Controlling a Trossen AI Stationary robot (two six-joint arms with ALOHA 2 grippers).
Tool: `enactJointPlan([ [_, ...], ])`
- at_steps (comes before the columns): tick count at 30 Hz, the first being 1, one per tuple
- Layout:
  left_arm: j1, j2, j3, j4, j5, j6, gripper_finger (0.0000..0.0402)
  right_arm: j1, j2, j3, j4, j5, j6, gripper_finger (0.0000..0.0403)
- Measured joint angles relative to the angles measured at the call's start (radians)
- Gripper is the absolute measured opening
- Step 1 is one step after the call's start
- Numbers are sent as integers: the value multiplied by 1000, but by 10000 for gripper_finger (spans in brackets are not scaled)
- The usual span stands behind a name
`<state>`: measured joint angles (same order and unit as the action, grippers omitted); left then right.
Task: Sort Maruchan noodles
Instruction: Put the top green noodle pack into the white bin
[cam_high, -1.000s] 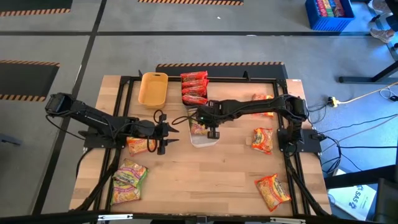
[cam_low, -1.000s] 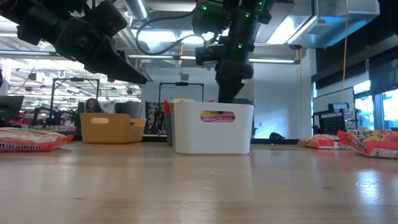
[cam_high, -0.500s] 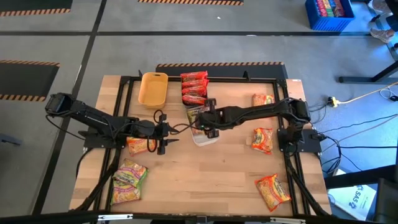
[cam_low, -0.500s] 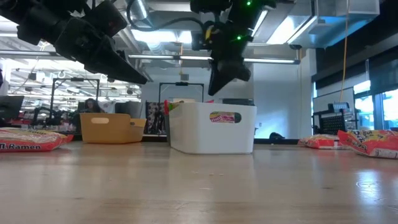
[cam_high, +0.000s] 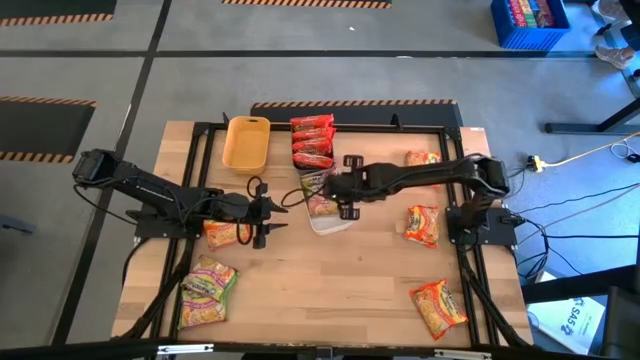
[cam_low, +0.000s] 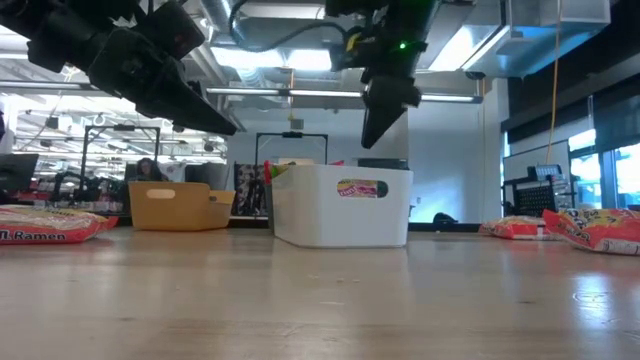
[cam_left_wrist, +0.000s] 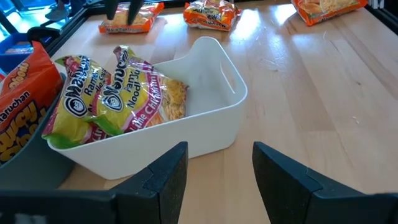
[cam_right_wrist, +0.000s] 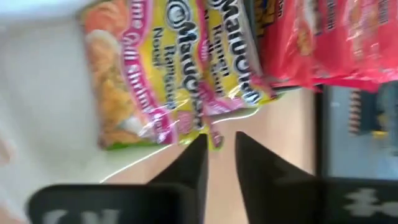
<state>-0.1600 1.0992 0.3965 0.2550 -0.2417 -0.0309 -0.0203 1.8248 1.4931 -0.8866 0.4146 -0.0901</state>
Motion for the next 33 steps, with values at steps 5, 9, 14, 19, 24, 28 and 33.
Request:
enactJointPlan([
  [5,0,0,0,2,0,-20,174,-16,-66,-93,38,-158,-1,128],
  [9,0,0,0,44,0,-41,174,-12,-118,-208,195,-290,-22,130],
  [14,0,8,0,136,0,-46,174,-25,-118,-316,376,-490,-65,91],
  [19,2,91,1,276,0,-47,174,-63,-72,-334,470,-570,-80,21],
  [24,28,198,12,369,0,-52,174,-81,-23,-333,493,-672,-101,14],
  [28,57,270,43,369,0,-86,174,-78,28,-333,485,-677,-122,7],
  [33,74,324,51,367,0,-98,174,-78,55,-332,496,-592,-129,5],
])
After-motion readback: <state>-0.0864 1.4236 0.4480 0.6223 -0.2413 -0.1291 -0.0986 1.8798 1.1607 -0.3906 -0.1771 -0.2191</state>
